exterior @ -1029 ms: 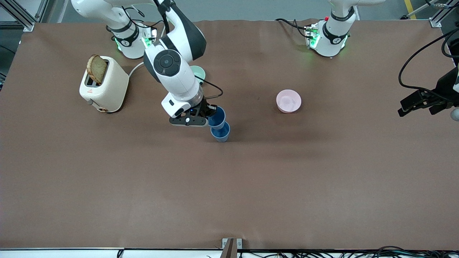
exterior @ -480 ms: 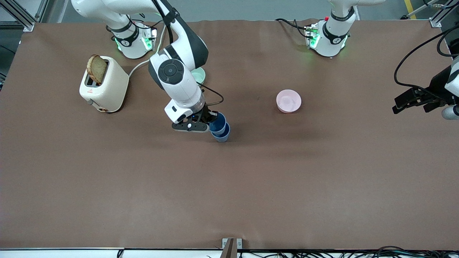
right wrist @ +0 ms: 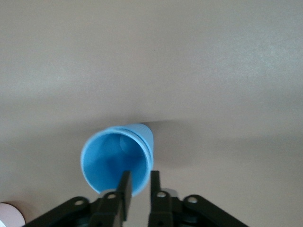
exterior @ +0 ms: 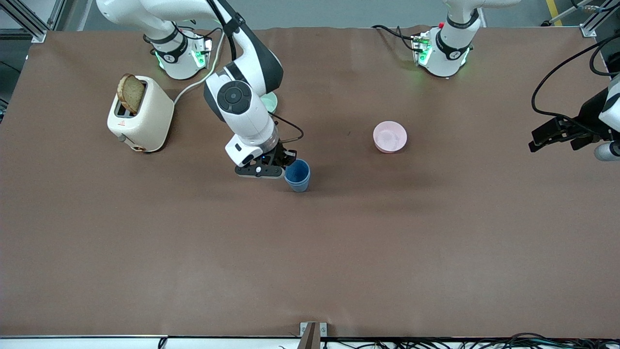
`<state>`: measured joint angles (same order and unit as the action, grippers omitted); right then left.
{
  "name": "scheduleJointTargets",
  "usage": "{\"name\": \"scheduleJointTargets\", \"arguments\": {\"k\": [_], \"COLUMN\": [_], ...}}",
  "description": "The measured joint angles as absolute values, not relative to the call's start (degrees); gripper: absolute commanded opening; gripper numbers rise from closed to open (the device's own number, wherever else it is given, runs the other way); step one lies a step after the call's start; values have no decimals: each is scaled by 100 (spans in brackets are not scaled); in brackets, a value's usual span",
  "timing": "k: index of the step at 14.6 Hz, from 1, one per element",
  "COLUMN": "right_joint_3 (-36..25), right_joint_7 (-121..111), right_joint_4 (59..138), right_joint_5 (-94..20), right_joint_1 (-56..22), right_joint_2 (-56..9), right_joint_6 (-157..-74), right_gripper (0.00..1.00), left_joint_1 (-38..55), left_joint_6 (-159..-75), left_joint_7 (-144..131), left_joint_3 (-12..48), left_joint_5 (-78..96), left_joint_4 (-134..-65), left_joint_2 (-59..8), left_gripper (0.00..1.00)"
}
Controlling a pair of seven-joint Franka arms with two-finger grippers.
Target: Stack blue cups with both arms
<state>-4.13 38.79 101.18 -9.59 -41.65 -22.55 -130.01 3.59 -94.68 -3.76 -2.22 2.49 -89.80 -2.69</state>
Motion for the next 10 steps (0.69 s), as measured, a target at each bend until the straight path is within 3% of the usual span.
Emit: {"name": "scheduleJointTargets", "arguments": {"k": [7, 10], "right_joint_3": [-528, -590], "right_joint_7": [3878, 3805], "right_joint_4": [10083, 10016], "right_joint_5": [-959, -839], "right_joint_1": [-4094, -3848], "right_joint_2": [-2166, -1849], "right_joint_6": [-12991, -12518], "right_gripper": [100, 100], "left_joint_1": [359, 359], "left_joint_6": [-9468, -9462], "left_joint_7": [-369, -368], "left_joint_3": [-210, -210], "left_joint_5": [249, 249], "left_joint_4": [-8964, -8952], "left_joint_2": [-269, -269], "left_gripper": [100, 100]}}
